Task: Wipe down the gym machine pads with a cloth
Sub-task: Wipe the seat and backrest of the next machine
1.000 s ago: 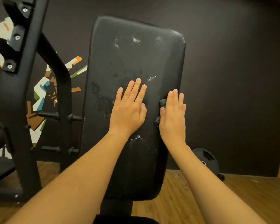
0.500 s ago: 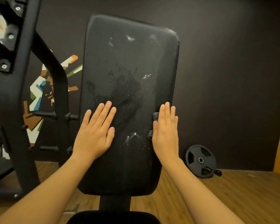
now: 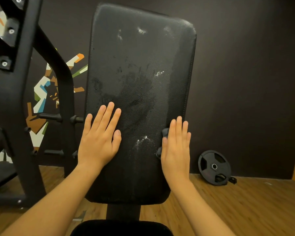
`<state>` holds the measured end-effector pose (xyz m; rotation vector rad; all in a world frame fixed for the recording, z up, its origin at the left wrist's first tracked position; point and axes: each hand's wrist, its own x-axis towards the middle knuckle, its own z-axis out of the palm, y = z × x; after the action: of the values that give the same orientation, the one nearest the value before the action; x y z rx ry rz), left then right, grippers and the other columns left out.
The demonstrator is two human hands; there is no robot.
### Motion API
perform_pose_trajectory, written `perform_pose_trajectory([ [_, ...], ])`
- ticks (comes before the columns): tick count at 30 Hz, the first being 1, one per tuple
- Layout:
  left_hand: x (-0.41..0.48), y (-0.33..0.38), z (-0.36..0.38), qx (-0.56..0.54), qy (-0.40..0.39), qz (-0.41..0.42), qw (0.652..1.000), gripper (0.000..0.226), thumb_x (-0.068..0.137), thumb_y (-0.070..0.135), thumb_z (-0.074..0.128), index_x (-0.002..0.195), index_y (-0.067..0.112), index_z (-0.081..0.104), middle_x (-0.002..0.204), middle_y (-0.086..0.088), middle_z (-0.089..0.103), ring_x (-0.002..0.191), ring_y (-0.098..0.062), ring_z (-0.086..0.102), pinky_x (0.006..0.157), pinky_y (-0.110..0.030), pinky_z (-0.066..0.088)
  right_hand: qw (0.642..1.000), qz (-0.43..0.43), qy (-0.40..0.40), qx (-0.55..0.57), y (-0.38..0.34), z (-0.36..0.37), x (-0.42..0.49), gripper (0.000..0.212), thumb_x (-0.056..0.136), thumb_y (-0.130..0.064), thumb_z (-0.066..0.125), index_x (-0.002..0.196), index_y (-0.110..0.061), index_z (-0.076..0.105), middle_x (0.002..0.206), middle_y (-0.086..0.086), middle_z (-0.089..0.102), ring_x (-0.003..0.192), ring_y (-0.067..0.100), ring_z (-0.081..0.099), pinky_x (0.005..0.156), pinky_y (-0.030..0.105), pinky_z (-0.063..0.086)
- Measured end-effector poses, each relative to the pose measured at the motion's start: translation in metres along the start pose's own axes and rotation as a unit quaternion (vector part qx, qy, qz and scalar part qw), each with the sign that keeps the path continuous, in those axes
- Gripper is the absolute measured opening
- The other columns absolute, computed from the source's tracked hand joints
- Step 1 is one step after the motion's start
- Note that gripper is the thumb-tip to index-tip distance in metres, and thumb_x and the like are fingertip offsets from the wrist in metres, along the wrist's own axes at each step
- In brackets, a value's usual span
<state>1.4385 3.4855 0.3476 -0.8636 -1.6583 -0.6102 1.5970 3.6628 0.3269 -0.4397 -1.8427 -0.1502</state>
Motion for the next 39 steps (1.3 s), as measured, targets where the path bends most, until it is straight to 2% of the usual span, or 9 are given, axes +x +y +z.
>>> perform_pose_trajectory([
  [4,-0.001,0.0,0.0,0.002,-0.003,0.0,1.0,0.06,0.103,0.035,0.031,0.161,0.02,0.025,0.17,-0.003,0.014,0.158,-0.02,0.007,0.127,-0.049,0.009,0.999,0.032,0.016,0.038,-0.006,-0.005,0.023,0.054,0.113,-0.024,0.02,0.161,-0.013,-0.002,0.171,0.005,-0.005,0.158,0.022,-0.009,0.129,0.043,0.003],
  [11,-0.002,-0.001,0.0,0.005,-0.006,0.002,1.0,0.061,0.103,0.034,0.033,0.162,0.02,0.024,0.17,-0.003,0.013,0.158,-0.02,0.006,0.127,-0.049,0.008,1.0,0.011,-0.009,0.023,0.003,0.011,-0.043,0.059,0.111,-0.025,0.024,0.163,-0.015,-0.003,0.172,-0.001,-0.011,0.159,0.021,-0.006,0.127,0.036,-0.001],
  [16,-0.002,0.0,0.001,0.008,-0.004,0.004,1.0,0.061,0.104,0.034,0.033,0.162,0.018,0.023,0.17,-0.004,0.011,0.158,-0.021,0.004,0.127,-0.05,0.01,1.0,0.009,0.003,0.008,-0.001,0.006,-0.021,0.057,0.112,-0.024,0.023,0.161,-0.016,-0.005,0.171,0.007,-0.001,0.159,0.022,-0.006,0.128,0.035,-0.003],
  [23,-0.002,-0.001,0.001,-0.001,-0.002,0.004,1.0,0.061,0.104,0.034,0.033,0.162,0.019,0.022,0.17,-0.004,0.011,0.158,-0.021,0.004,0.127,-0.05,0.008,0.999,-0.004,-0.03,0.037,0.002,0.013,-0.079,0.067,0.109,-0.025,0.025,0.162,-0.023,-0.016,0.171,-0.003,-0.015,0.158,0.02,-0.006,0.127,0.034,-0.002],
  [28,-0.002,0.001,0.0,-0.001,-0.002,0.004,1.0,0.061,0.104,0.034,0.031,0.162,0.019,0.022,0.17,-0.005,0.011,0.158,-0.021,0.005,0.127,-0.049,0.007,0.999,-0.02,-0.031,0.04,0.006,0.012,-0.062,0.061,0.111,-0.023,0.027,0.162,-0.019,-0.006,0.171,-0.003,-0.013,0.159,0.02,-0.006,0.127,0.034,-0.004],
  [31,-0.002,0.0,0.0,0.007,-0.004,0.003,1.0,0.061,0.104,0.034,0.031,0.162,0.019,0.022,0.17,-0.004,0.011,0.158,-0.02,0.004,0.127,-0.048,0.007,0.999,-0.007,-0.024,0.048,0.005,0.014,-0.063,0.062,0.111,-0.023,0.027,0.163,-0.02,-0.006,0.172,-0.003,-0.011,0.159,0.021,-0.004,0.128,0.033,-0.003],
  [35,-0.001,-0.001,0.001,0.012,-0.003,0.006,1.0,0.061,0.105,0.034,0.032,0.162,0.019,0.021,0.171,-0.004,0.01,0.158,-0.02,0.003,0.127,-0.047,0.005,0.997,-0.018,-0.057,0.049,0.009,0.022,-0.107,0.068,0.108,-0.024,0.028,0.163,-0.023,-0.012,0.172,-0.005,-0.012,0.158,0.02,-0.003,0.127,0.033,-0.002],
  [39,-0.002,-0.001,0.001,0.01,0.001,0.005,1.0,0.061,0.104,0.034,0.033,0.162,0.02,0.021,0.171,-0.004,0.01,0.158,-0.02,0.003,0.127,-0.048,0.006,0.995,-0.041,-0.054,0.076,0.01,0.022,-0.11,0.062,0.111,-0.026,0.024,0.163,-0.021,-0.008,0.172,-0.006,-0.011,0.158,0.017,-0.006,0.126,0.028,-0.006],
])
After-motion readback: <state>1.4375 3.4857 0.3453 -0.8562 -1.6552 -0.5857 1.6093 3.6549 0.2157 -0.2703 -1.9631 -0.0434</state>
